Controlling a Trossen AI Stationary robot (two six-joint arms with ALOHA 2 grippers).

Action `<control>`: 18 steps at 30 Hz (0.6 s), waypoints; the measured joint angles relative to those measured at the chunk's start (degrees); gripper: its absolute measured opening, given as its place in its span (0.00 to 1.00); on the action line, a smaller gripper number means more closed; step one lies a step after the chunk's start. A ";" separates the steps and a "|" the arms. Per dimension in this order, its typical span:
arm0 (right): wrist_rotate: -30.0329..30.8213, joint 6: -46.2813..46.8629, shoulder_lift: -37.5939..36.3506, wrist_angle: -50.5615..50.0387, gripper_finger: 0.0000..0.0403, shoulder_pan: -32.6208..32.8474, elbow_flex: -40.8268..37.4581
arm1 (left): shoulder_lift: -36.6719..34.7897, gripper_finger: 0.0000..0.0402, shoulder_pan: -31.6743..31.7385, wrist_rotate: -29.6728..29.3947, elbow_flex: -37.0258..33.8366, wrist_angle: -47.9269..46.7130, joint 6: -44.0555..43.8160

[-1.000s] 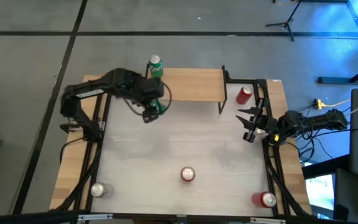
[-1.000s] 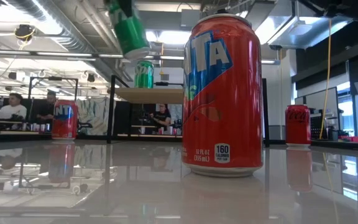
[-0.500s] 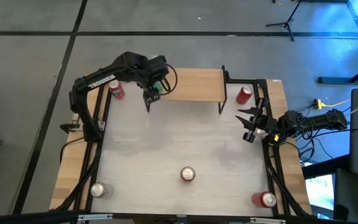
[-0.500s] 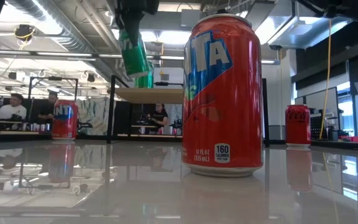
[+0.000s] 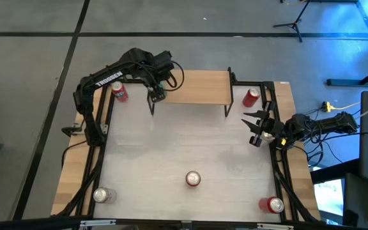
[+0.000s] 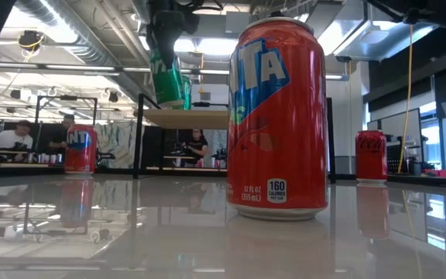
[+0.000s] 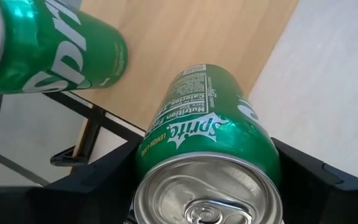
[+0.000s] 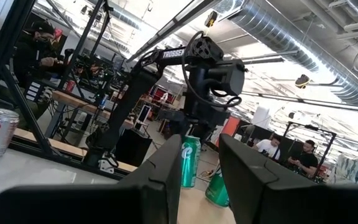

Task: Place canned beverage on shelf
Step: Put the green soda can on the shelf aligned with the other green soda can

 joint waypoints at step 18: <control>0.00 0.02 0.00 -0.02 0.26 0.01 0.00 | 1.22 0.80 2.53 -0.19 -0.07 0.62 0.75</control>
